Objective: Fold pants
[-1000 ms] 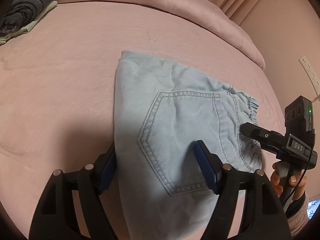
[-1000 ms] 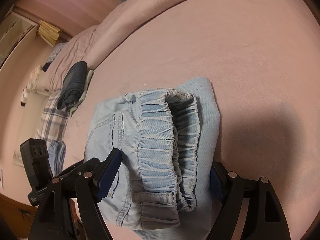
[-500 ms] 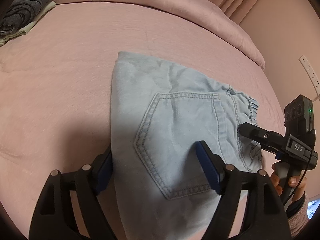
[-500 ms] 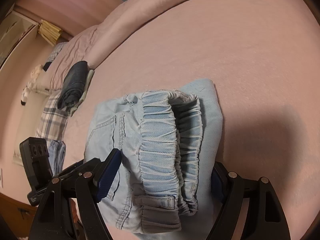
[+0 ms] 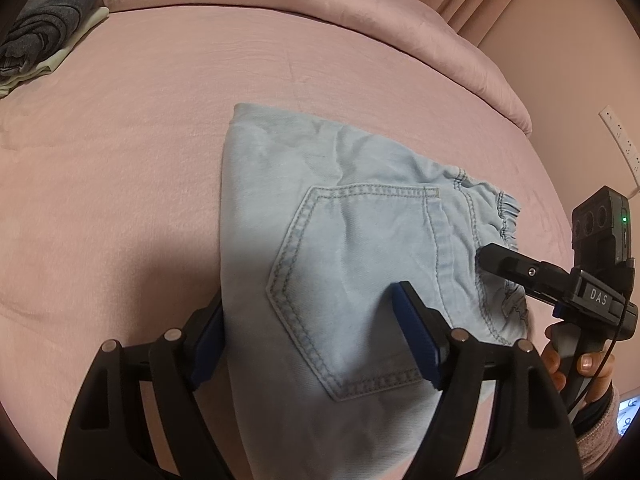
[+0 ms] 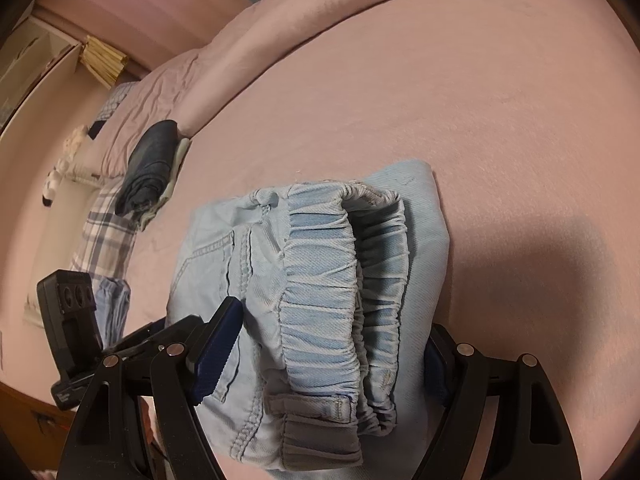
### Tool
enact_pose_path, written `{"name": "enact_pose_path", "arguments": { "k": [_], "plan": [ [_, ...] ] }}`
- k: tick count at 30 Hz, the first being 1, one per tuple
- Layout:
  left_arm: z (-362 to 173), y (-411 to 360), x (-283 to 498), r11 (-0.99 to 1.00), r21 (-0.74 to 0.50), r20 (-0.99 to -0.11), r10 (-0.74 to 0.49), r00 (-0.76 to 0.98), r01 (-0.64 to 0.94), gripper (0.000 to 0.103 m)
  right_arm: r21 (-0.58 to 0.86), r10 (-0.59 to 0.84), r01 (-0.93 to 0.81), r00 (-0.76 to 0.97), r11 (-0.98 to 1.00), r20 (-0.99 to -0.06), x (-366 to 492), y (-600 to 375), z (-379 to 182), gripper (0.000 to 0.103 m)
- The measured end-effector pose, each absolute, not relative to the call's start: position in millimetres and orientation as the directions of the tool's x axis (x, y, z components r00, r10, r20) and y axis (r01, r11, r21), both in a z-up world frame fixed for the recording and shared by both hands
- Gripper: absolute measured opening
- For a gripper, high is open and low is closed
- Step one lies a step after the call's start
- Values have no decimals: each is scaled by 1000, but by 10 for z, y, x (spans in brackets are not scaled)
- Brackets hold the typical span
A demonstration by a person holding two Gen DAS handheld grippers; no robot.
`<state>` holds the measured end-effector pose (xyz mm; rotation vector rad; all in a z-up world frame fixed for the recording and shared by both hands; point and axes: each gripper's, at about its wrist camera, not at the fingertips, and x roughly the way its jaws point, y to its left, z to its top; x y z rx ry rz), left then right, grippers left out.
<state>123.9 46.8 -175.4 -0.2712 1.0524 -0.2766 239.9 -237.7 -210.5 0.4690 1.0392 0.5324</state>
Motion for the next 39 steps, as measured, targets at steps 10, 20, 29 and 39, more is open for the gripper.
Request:
{"name": "enact_pose_path", "arguments": {
  "k": [10, 20, 29, 39],
  "plan": [
    [-1748, 412, 1246, 944, -318, -825, -323, 464, 93, 77, 578, 604, -201, 410, 791, -683, 2406, -2359, -2107, 81],
    [-1734, 363, 1268, 953, -289, -835, -296, 465, 89, 74, 540, 572, -208, 432, 815, -697, 2398, -2300, -2083, 79],
    [-1707, 324, 1264, 962, -259, -838, -270, 474, 89, 64, 510, 547, -214, 456, 833, -702, 2334, -2249, -2051, 72],
    [-1646, 327, 1214, 967, -235, -831, -251, 496, 97, 41, 450, 511, -248, 497, 858, -701, 2223, -2219, -1922, 57]
  ]
}}
